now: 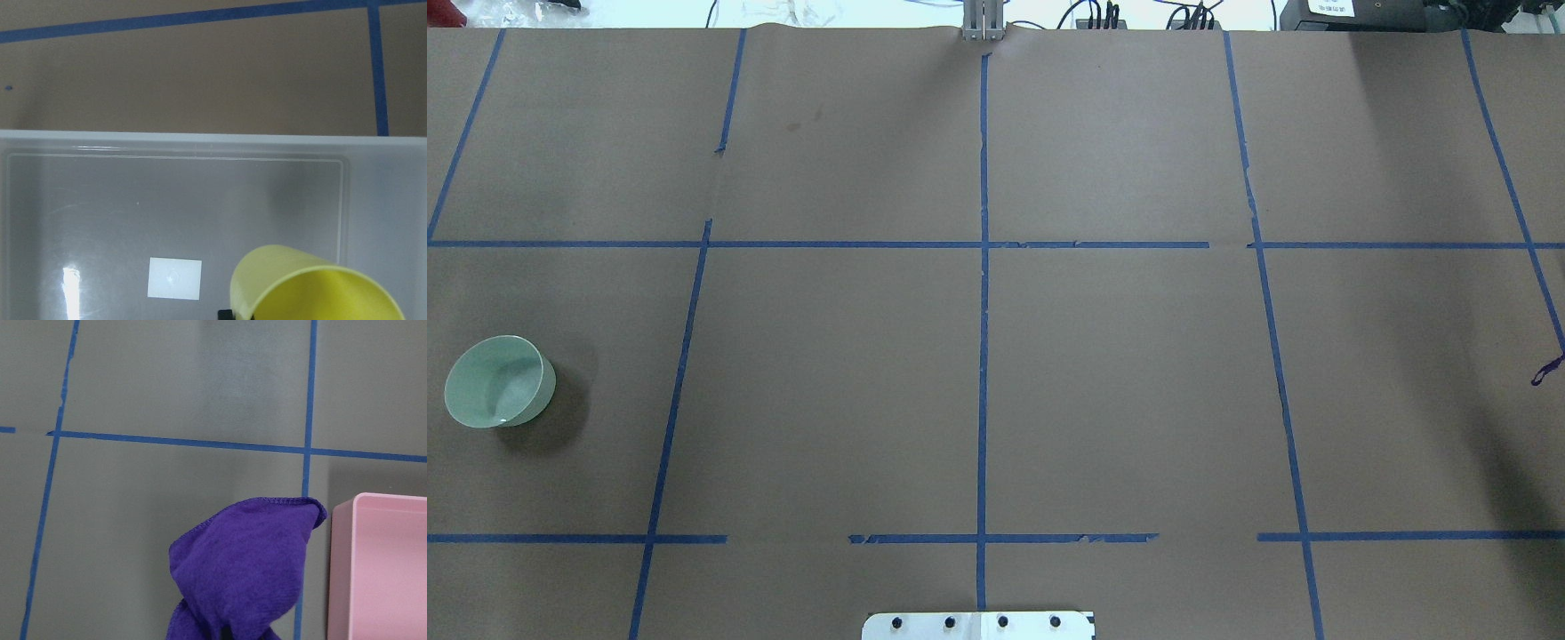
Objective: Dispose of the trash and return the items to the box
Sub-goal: 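Carry cloth to pink bin while left gripper lowers cup into white bin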
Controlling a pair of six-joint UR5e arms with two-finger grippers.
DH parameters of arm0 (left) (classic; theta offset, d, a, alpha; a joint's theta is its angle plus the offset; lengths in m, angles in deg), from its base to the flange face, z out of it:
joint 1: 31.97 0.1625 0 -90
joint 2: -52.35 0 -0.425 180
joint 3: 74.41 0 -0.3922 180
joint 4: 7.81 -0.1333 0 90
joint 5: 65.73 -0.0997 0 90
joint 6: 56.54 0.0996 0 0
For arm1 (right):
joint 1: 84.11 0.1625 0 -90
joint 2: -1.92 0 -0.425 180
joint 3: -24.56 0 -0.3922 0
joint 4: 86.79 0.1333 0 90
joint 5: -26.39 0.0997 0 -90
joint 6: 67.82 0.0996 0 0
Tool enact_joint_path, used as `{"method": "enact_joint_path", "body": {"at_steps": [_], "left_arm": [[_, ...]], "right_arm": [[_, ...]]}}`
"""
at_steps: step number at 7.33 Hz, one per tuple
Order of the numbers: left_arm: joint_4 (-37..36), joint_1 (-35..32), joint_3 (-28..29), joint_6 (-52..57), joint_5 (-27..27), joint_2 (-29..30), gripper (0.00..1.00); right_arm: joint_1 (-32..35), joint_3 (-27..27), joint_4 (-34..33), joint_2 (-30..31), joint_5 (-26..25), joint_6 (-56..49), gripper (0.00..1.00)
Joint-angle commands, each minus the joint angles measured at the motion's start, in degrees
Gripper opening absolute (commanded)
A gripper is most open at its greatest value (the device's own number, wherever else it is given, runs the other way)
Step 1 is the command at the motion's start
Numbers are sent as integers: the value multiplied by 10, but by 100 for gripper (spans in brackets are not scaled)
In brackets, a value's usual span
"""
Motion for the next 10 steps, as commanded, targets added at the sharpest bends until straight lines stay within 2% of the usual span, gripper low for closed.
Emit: {"method": "enact_joint_path", "body": {"at_steps": [1,2,3,4,5,6,7,10], "left_arm": [[33,39,8,-22,17,1,0],[56,47,16,-30,13,1,5],[89,49,34,-30,9,1,68],[101,50,34,-30,-15,1,91],[102,49,31,-28,-23,0,100],[100,49,20,-27,-23,1,100],[92,46,-22,-25,-24,-2,100],[-43,11,-191,-25,-26,5,100]], "right_arm": [[39,-25,-7,0,-2,-65,0],[48,-29,-7,0,-2,-76,0],[55,-29,-7,0,-2,-85,0],[58,-30,-7,0,-2,-87,0],[60,-32,-7,0,-2,-87,0],[64,-36,-7,0,-2,-88,0],[68,-41,-7,0,-2,-94,0],[78,-59,-7,-1,-5,-117,0]]}}
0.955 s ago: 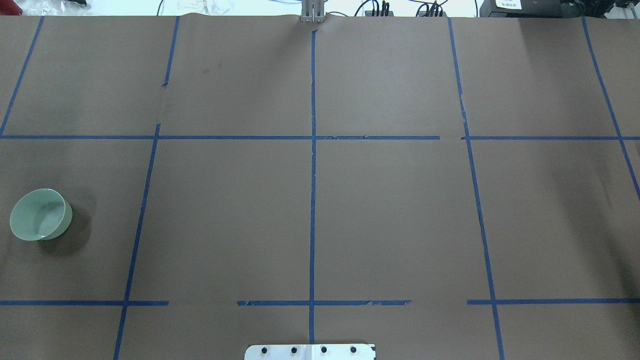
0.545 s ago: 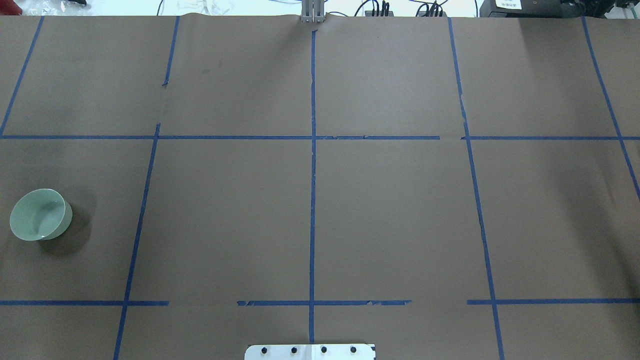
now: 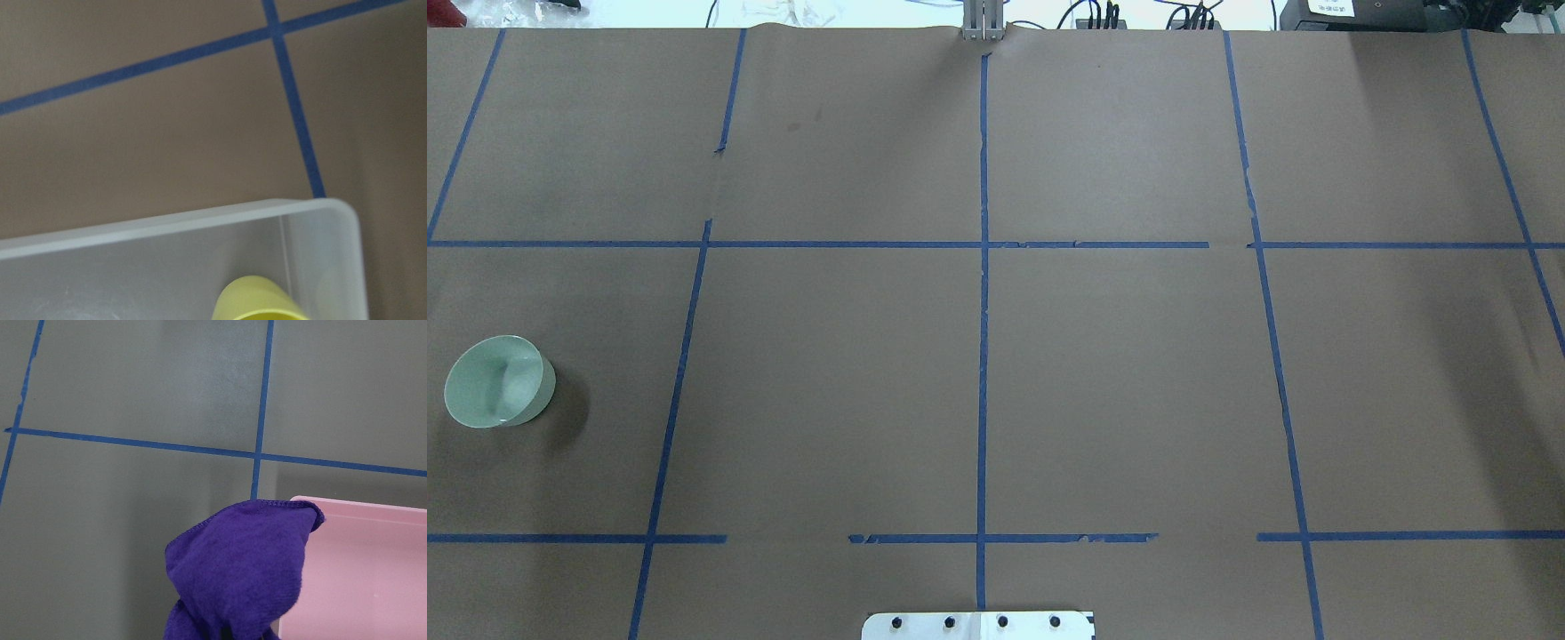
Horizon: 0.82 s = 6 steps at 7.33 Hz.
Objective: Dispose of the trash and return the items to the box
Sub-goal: 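Drop the cloth into the pink bin while the left gripper reaches the bowl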
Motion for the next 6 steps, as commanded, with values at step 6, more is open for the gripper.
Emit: {"method": "enact_joint_path", "body": {"at_steps": [6], "left_arm": [[214,46,-113,-251,-31,-63,100]], "right_arm": [[85,-198,8,-78,-89,-231,0]]}}
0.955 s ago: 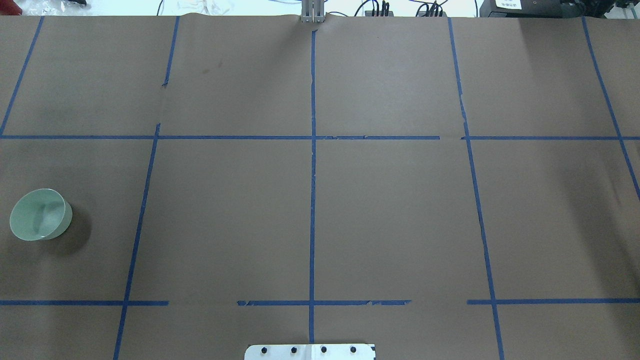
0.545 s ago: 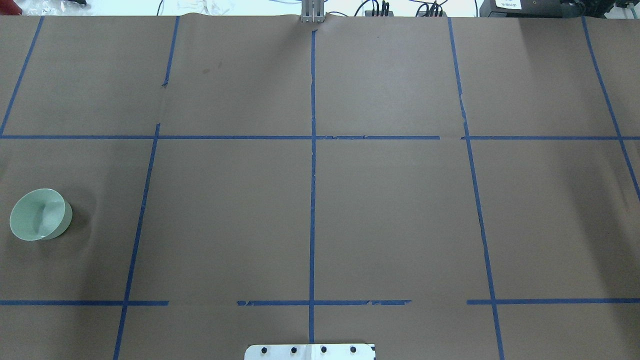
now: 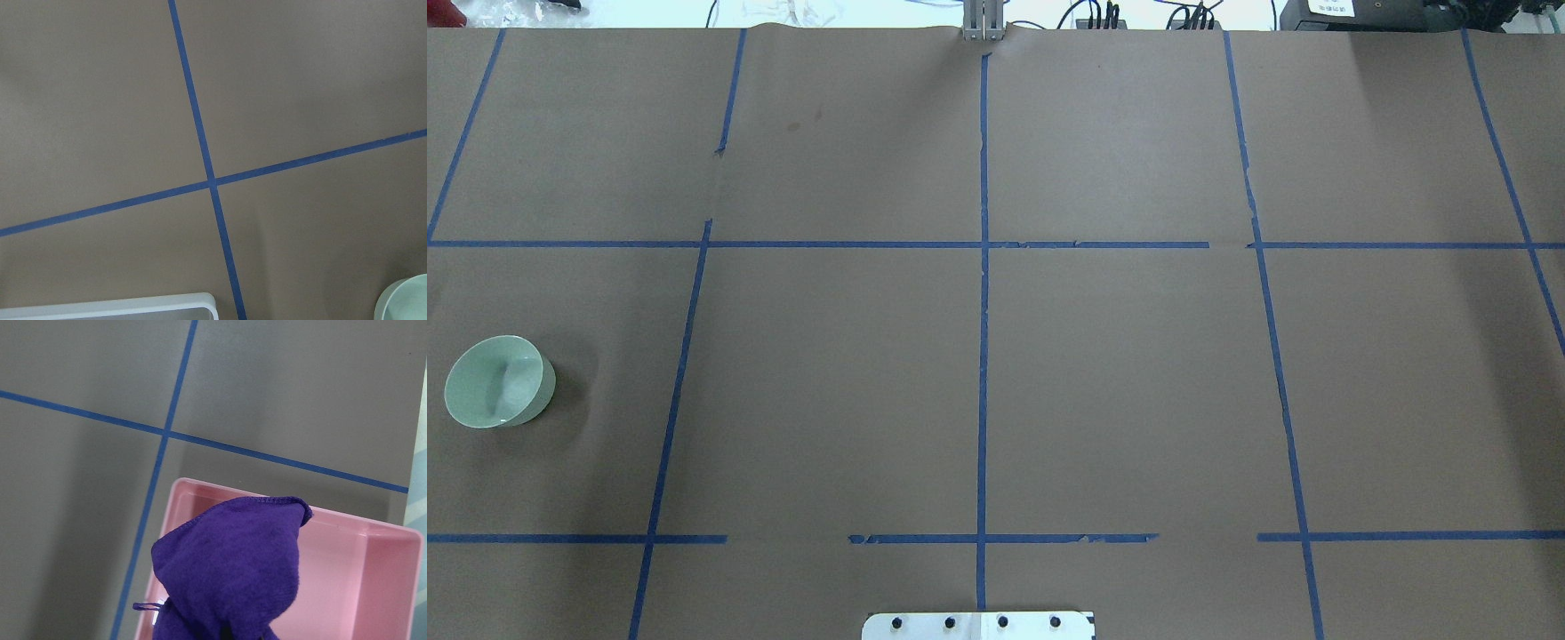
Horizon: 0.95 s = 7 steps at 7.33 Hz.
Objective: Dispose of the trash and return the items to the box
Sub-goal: 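Drop the cloth into the pink bin while the left gripper reaches the bowl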
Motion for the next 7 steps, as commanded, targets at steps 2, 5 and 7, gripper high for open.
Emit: {"method": "enact_joint_path", "body": {"at_steps": [2,5,7], "left_arm": [[196,122,43,-190,-4,-28,100],[277,210,50,-312,-51,-49,99],[322,292,50,-397,-119,-63,97]], "right_arm": [[19,-89,39,-21,-15,-41,99],[19,-76,43,-13,-9,14,100],[19,-63,42,-10,-8,46,100]]}}
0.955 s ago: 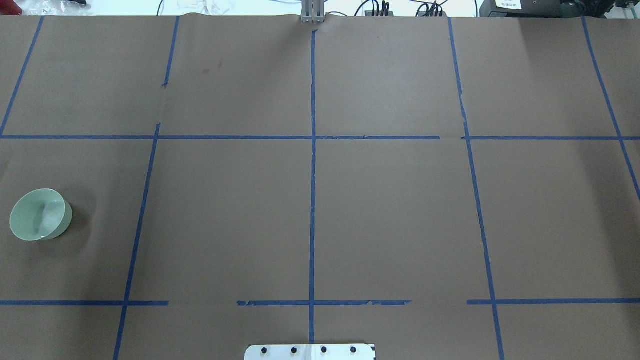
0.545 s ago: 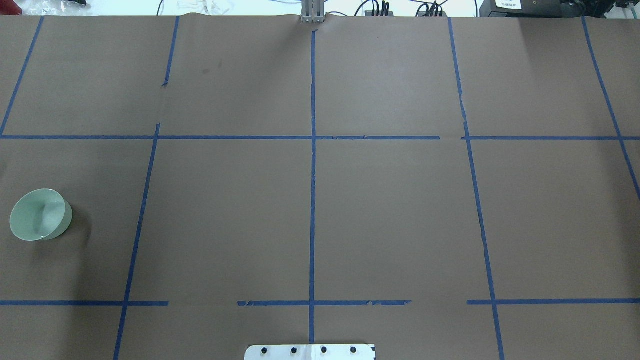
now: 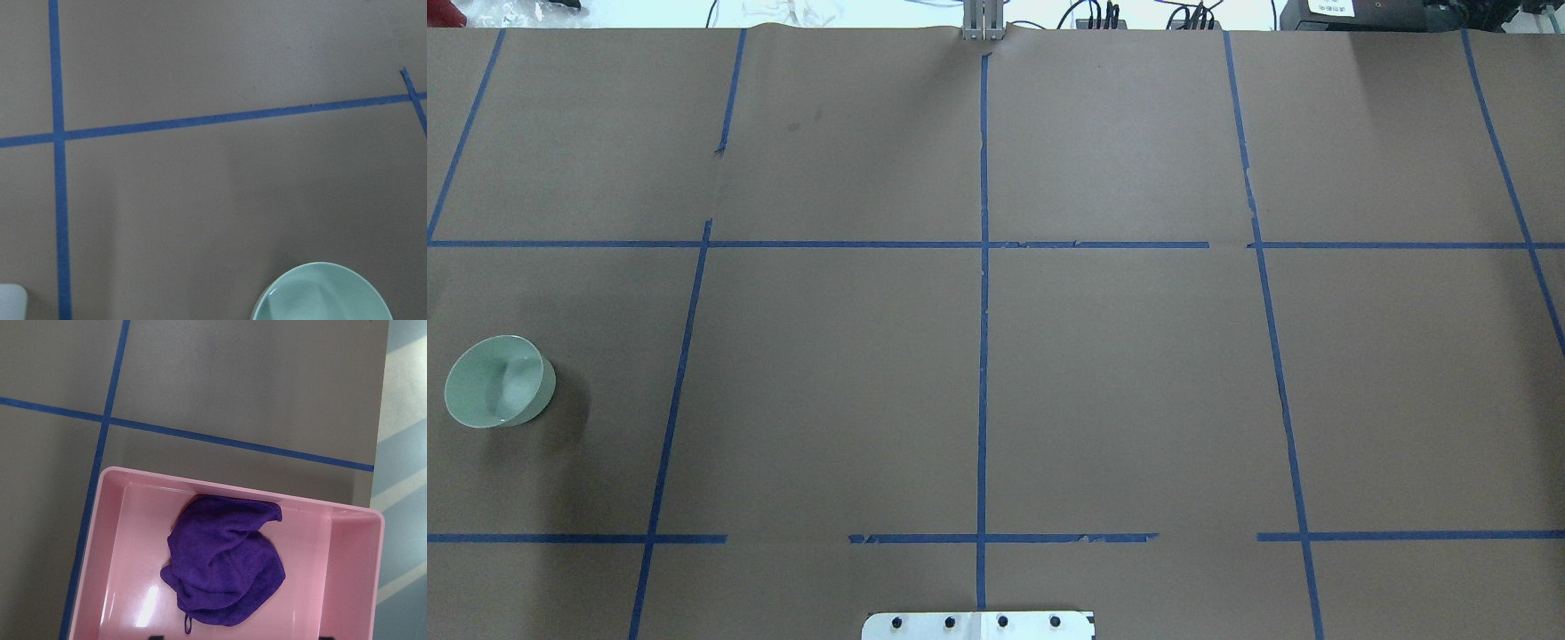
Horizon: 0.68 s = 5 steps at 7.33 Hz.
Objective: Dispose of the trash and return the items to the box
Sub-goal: 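Drop the cloth into the pink bin while the left gripper reaches the bowl, then grasp the rim of the pale green bowl with the left gripper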
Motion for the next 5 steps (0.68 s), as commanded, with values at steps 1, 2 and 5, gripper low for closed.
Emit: {"method": "enact_joint_path", "body": {"at_steps": [1,2,5], "left_arm": [[30,90,11,-90,-76,-10,96],[49,120,28,-114,-108,-9,96],[79,125,62,-118,-106,-7,55]], "right_arm": [[-1,32,1,22,5,28,100],[-1,40,1,35,11,28,100],[-3,58,-2,36,75,75,100]]}}
